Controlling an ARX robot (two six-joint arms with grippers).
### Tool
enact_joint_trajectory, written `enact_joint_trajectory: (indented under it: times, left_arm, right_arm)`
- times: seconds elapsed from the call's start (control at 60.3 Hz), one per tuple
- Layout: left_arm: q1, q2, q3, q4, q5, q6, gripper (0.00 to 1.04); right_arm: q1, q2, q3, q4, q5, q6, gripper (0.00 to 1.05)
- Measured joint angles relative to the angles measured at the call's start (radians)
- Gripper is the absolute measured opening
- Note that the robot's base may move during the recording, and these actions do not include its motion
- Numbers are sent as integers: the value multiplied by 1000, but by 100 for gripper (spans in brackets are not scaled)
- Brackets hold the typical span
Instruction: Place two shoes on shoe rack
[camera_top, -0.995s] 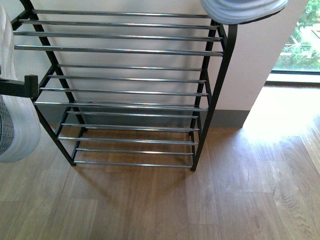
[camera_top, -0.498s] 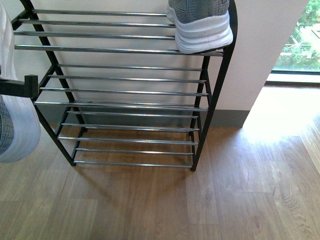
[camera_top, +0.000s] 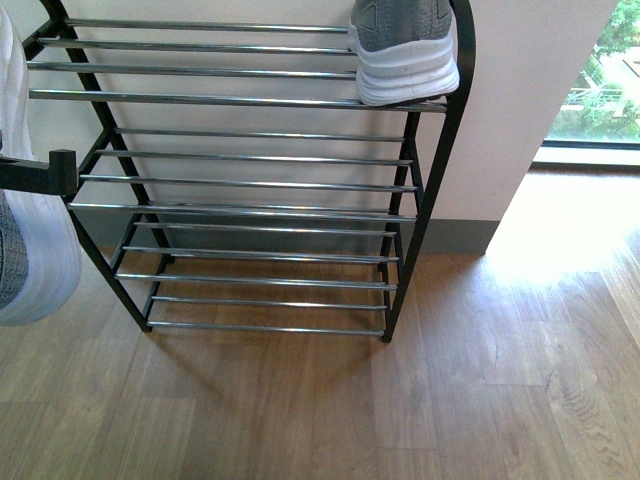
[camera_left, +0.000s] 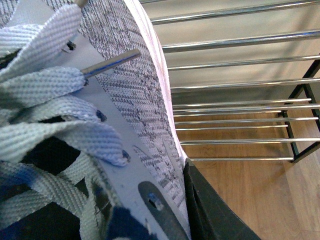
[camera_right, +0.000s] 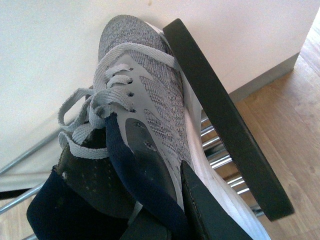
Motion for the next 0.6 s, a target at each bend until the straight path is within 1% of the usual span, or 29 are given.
enact_joint_trajectory:
  times: [0.249,0.382,0.481,0.514,0.597]
  left_arm:
    - [0,0,0,0,0,0,2]
    - [0,0,0,0,0,0,2]
    - [0,0,0,0,0,0,2]
    - [0,0,0,0,0,0,2]
    - [0,0,0,0,0,0,2]
  right_arm:
    - [-1,35,23,33,-38,-9,1]
    - [-2,46,19,76,-81,-57,2]
    - [-6,45,6,127,-93,-87,18]
    - [-7,45,5,134,-95,-92,21]
    - [-14,39,-10,158,-118,-110,36]
